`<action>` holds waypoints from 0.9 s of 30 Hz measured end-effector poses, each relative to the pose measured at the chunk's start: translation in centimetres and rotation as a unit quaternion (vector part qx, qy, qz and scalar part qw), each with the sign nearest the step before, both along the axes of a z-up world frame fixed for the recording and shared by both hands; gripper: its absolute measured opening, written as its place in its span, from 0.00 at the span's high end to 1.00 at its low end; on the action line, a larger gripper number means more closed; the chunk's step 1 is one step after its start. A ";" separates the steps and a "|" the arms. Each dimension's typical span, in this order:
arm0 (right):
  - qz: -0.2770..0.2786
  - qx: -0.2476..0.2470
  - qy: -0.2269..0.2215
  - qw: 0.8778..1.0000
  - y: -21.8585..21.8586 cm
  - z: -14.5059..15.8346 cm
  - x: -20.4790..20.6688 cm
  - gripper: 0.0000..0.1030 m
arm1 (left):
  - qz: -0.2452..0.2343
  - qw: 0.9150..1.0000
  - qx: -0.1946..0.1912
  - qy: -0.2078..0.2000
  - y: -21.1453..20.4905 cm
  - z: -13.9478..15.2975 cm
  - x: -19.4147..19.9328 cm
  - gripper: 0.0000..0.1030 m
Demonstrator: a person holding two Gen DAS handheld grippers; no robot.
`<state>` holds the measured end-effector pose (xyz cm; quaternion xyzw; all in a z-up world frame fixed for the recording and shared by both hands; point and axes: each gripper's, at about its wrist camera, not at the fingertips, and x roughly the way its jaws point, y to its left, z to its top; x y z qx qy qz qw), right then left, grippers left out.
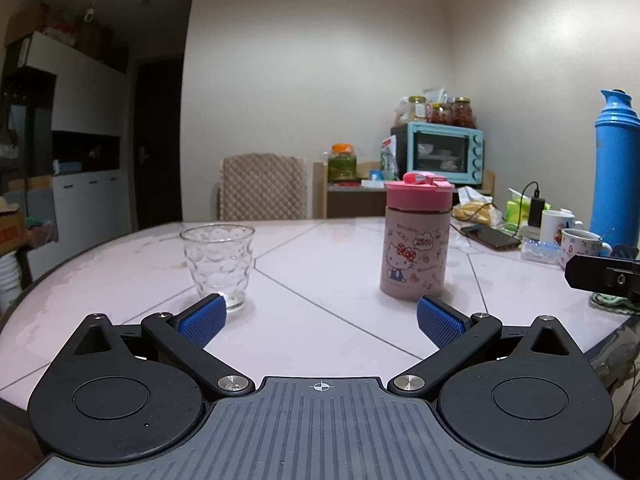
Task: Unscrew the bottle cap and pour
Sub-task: 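Move the left tool toward the pink Hello Kitty bottle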
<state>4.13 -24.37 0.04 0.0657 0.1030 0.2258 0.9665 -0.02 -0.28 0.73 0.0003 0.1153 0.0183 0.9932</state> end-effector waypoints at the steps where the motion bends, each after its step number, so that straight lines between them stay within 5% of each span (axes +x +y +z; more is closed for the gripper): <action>1: 0.000 0.001 0.001 1.000 0.0 -0.1 0.0 0.00 | 0.000 1.000 0.000 0.000 0.1 0.0 0.0 0.00; 27: -0.008 -0.004 0.002 1.000 0.0 -0.6 0.3 0.00 | -0.020 1.000 -0.001 -0.002 0.0 0.2 1.1 0.00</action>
